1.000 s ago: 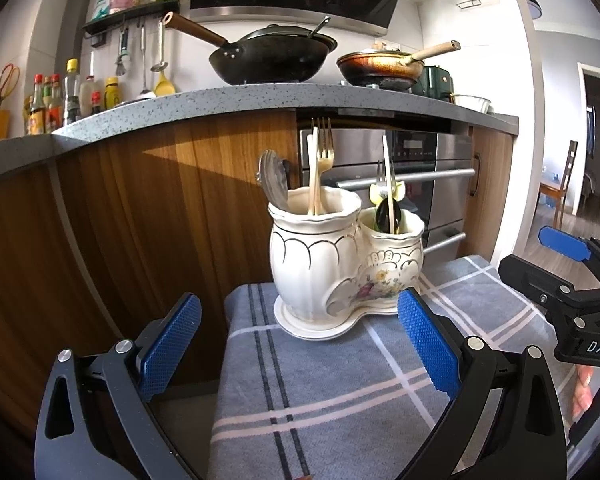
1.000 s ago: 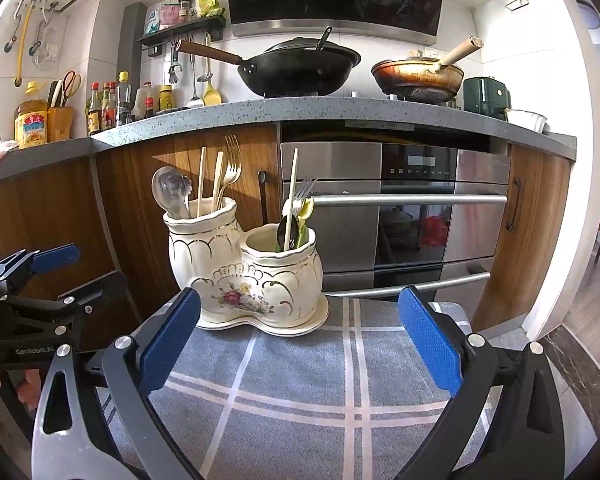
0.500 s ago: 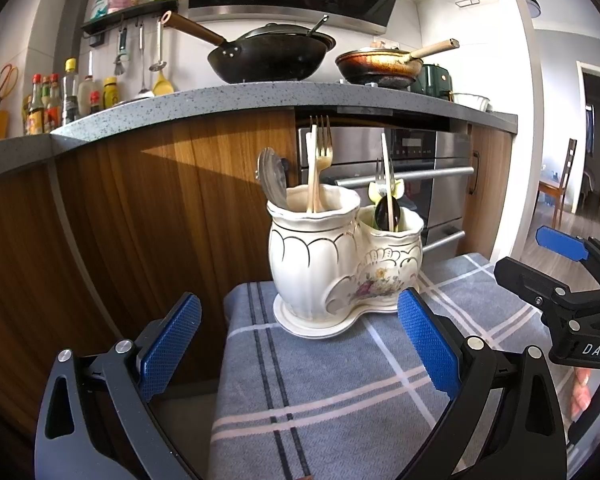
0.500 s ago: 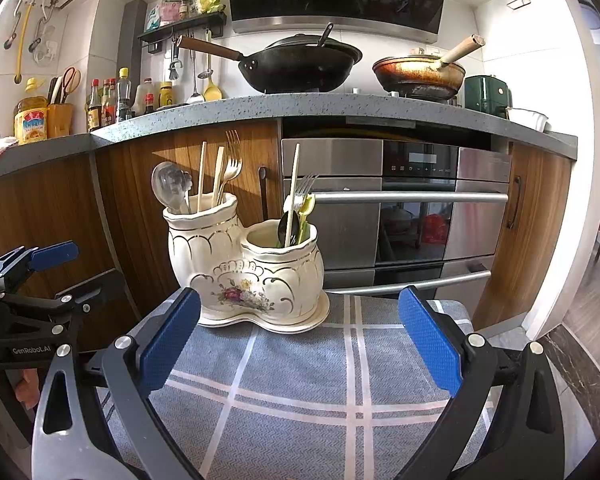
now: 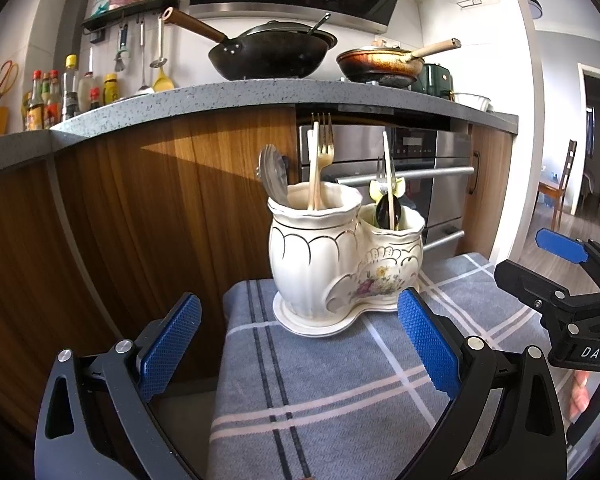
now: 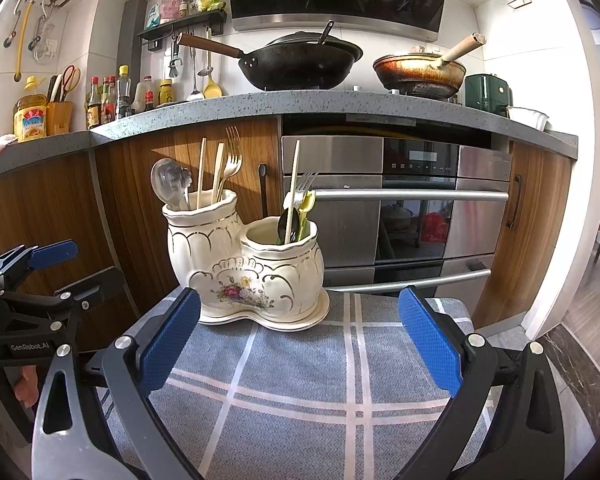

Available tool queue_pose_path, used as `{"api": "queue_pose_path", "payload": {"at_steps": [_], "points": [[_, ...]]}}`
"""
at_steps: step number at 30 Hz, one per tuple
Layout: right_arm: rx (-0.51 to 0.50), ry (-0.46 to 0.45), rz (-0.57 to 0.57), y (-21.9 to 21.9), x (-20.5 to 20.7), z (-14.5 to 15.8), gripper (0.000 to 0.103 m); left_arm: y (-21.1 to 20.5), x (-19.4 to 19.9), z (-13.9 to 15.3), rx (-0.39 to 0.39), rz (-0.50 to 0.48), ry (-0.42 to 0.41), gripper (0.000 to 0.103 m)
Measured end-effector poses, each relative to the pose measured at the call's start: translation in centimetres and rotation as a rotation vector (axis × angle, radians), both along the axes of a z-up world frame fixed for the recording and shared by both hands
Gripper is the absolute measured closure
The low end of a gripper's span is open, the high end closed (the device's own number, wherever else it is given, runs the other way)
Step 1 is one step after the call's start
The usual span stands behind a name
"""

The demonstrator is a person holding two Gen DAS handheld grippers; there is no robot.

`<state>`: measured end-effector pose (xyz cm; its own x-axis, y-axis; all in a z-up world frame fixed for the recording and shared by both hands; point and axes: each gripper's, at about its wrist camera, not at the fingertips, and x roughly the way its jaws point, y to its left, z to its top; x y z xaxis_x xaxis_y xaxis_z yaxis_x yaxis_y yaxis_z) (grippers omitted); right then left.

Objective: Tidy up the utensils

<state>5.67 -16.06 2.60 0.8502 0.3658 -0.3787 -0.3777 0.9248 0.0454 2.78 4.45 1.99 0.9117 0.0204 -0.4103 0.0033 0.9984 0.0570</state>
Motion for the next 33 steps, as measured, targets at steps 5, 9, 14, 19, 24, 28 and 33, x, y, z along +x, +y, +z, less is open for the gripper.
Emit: {"api": "queue_pose_path", "payload": {"at_steps": [5,9,14,19,24,28,33], "points": [[0.001,-0.001,0.0,0.08,0.0,-0.06,0.005,0.0,-0.05,-0.17,0.001,-0.001,0.003,0.005],[0.0,-0.001,0.0,0.11,-0.02,-0.07,0.005,-0.01,-0.03,-0.21,0.001,-0.002,0.004,0.005],[0.0,-0.001,-0.001,0.14,-0.02,-0.08,0.005,-0.01,-0.07,-0.17,0.001,-0.002,0.003,0.005],[-0.003,0.0,0.0,0.19,0.03,-0.07,0.005,-0.01,-0.03,-0.17,0.003,-0.003,0.002,0.005],[-0.003,0.002,0.001,0.18,0.02,-0.19,0.005,-0.18,-0.02,-0.14,0.026,-0.005,-0.006,0.005],[-0.004,0.002,0.001,0.17,0.02,-0.19,0.005,-0.19,0.15,-0.17,0.024,-0.006,0.011,0.005],[-0.002,0.006,-0.003,0.15,0.22,-0.43,0.005,0.04,0.66,-0.45,0.003,-0.009,0.03,0.005]]}}
